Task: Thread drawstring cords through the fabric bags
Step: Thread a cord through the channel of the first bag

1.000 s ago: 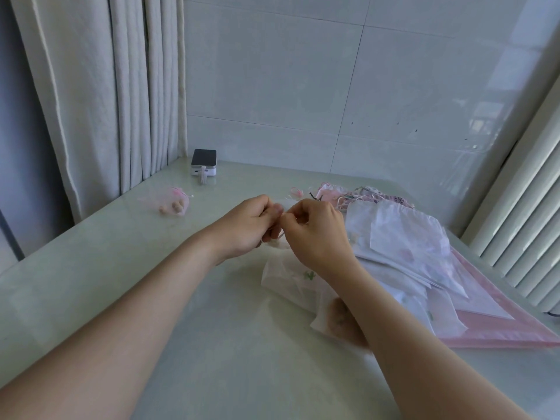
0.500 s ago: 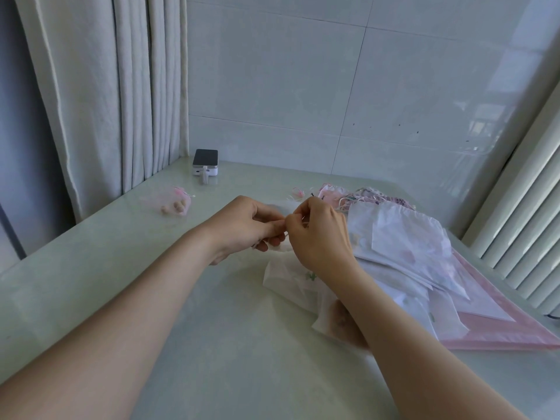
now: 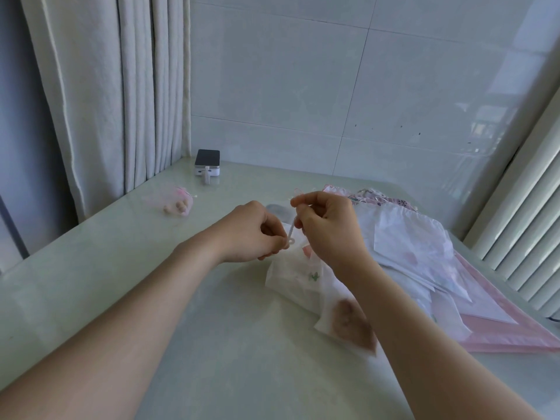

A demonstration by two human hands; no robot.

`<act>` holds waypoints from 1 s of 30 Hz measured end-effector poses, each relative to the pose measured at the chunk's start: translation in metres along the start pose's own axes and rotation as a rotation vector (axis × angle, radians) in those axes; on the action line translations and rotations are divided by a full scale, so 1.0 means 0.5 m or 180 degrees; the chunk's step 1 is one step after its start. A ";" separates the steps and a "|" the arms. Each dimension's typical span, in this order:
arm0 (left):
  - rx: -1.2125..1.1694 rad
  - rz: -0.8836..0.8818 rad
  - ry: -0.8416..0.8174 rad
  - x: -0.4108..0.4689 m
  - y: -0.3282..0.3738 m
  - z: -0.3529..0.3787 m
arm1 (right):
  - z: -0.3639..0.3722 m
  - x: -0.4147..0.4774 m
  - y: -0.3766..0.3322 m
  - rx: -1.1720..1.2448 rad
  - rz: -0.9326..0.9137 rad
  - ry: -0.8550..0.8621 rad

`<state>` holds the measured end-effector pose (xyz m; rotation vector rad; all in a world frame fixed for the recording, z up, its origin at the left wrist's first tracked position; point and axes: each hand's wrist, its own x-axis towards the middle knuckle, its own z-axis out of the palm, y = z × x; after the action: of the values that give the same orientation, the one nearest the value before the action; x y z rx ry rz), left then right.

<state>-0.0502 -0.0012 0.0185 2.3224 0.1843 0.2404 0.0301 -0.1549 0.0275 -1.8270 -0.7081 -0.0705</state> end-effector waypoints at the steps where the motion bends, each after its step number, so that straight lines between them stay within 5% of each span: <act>1: 0.0053 0.0025 -0.0013 -0.001 0.004 0.002 | 0.000 -0.001 -0.001 0.0120 0.0078 0.0000; 8: -0.0053 0.0144 0.0024 0.001 0.003 0.005 | -0.012 -0.009 -0.015 0.0718 0.0257 -0.0088; 15: -0.0464 -0.0037 0.0072 0.000 -0.009 -0.002 | -0.026 0.003 -0.011 0.1051 -0.0212 -0.0127; 22: -0.1039 -0.0212 0.0247 0.008 -0.017 -0.009 | -0.006 -0.004 0.016 -0.1008 -0.1168 -0.0190; 30: -0.1277 -0.0207 0.0204 0.008 0.002 -0.001 | 0.008 0.004 0.030 -0.1724 -0.1582 -0.0087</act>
<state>-0.0465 -0.0009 0.0198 1.9094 0.2213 0.2906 0.0380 -0.1537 0.0143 -2.1126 -1.2391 -0.6152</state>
